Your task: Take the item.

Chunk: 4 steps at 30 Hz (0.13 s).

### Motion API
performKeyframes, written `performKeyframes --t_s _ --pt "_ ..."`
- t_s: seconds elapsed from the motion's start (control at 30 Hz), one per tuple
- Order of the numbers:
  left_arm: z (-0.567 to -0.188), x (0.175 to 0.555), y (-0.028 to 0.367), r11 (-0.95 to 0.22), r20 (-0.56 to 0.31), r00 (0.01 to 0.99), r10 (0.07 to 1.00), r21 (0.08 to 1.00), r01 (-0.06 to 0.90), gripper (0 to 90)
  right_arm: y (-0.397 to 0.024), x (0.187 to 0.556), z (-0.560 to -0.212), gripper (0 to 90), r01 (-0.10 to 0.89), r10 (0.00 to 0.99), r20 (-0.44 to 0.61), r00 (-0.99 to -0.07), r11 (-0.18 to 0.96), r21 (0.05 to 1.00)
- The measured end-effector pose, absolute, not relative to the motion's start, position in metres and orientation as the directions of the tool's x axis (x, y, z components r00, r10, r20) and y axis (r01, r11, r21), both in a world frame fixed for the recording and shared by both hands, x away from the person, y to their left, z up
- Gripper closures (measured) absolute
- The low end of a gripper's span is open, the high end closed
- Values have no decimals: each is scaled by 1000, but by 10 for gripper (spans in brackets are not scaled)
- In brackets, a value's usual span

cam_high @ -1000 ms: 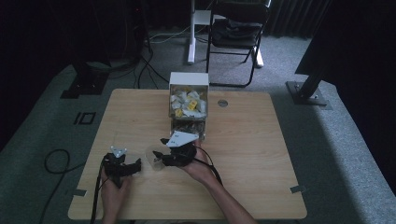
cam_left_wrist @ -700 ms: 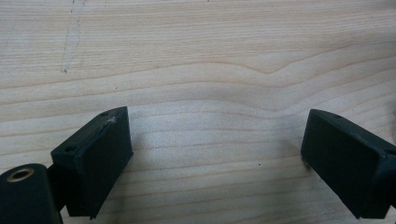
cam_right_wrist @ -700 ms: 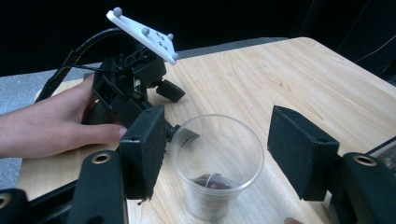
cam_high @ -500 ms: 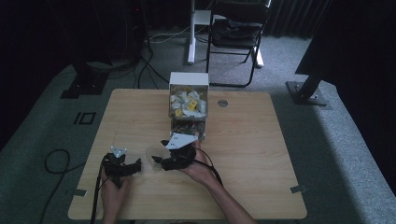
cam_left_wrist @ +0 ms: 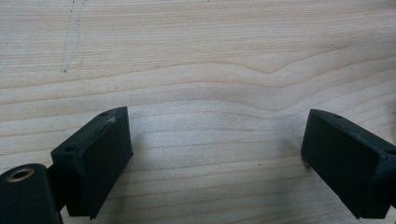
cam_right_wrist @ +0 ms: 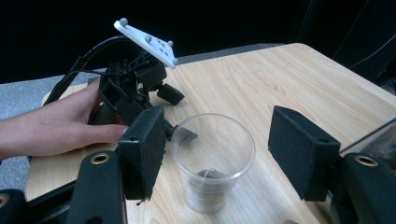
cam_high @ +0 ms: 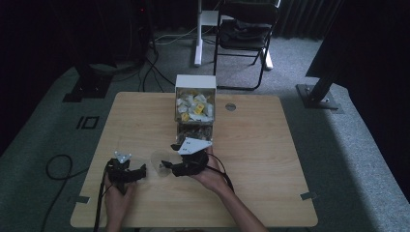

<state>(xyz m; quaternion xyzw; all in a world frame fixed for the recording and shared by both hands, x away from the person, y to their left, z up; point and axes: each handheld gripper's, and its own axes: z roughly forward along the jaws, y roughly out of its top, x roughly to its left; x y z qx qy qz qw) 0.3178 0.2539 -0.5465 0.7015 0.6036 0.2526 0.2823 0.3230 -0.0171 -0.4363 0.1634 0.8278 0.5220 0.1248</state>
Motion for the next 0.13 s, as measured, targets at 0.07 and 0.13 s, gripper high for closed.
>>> performKeyframes --t_s 0.07,0.13 --pt "-546 318 254 -113 14 145 989 701 704 93 -21 322 -435 364 141 406 -37 -913 398 907" --pt "-546 318 254 -113 14 145 989 701 705 93 -23 322 -435 364 138 407 -39 -913 396 908"
